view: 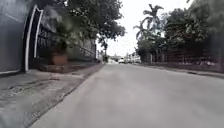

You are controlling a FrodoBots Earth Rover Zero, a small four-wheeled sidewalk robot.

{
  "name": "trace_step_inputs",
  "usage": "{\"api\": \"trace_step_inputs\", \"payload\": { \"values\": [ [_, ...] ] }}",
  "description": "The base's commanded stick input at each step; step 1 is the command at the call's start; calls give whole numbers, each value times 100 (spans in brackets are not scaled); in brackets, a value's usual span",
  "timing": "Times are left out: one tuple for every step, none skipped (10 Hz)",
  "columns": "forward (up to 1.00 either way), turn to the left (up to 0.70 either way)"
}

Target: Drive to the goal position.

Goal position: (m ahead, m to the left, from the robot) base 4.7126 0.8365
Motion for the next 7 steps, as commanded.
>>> {"api": "trace_step_inputs", "payload": {
  "values": [
    [100, 8],
    [100, 9],
    [100, 12],
    [100, 9],
    [100, 6],
    [100, 2],
    [100, -38]
  ]
}}
